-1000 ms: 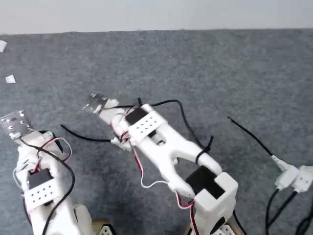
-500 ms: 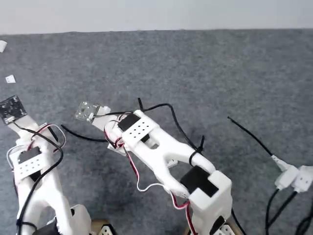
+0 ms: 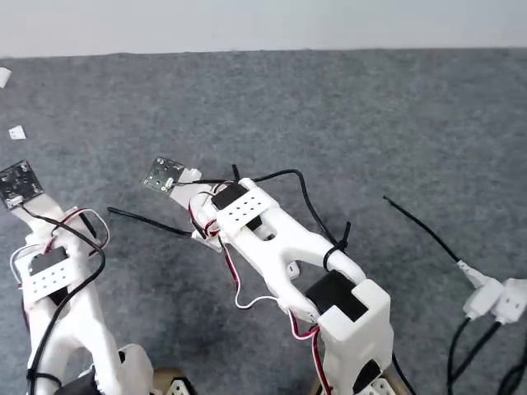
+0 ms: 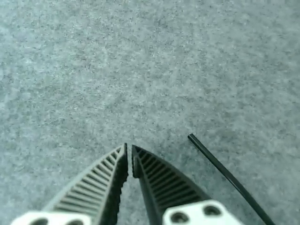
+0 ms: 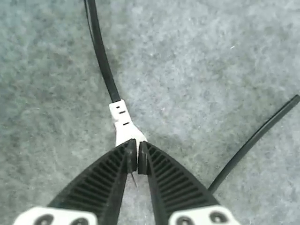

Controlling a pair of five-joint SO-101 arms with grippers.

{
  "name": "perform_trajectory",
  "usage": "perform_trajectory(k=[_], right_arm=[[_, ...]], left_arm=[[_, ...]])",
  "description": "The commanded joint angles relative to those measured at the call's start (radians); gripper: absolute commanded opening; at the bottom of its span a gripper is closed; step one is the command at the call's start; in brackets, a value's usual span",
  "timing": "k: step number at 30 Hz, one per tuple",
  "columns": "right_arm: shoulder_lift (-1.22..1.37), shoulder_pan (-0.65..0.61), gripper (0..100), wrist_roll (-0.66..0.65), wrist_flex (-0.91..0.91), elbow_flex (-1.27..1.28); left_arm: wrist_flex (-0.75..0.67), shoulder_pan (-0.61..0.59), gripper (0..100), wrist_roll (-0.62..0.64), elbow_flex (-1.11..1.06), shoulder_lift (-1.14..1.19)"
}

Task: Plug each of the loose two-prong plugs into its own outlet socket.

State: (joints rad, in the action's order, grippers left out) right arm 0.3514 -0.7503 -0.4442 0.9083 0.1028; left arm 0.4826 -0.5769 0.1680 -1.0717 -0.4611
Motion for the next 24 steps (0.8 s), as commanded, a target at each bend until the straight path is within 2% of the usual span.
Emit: perform_trajectory(k=[1, 4, 8, 15, 24], right_arm=[[-0.03, -0.03, 7.2, -0.083, 0.035, -0.098], [-0.01, -0.047, 14.4, -0.127, 0.062, -0.144], [0.064, -0.061, 12.0, -0.209, 0.099, -0.192], [0.209, -0.079, 11.6, -0.296, 0.277, -0.396], [0.357, -0.091, 11.7, -0.313, 0.361, -0.618]], left_arm=[[0.002, -0.005, 1, 0.011, 0.053, 0.0], [0.002, -0.008, 5, 0.012, 0.053, 0.0], [0.005, -0.008, 9, 0.012, 0.053, 0.0], [0.002, -0.008, 10, 0.012, 0.051, 0.0], [0.002, -0.008, 10, 0.012, 0.047, 0.002]])
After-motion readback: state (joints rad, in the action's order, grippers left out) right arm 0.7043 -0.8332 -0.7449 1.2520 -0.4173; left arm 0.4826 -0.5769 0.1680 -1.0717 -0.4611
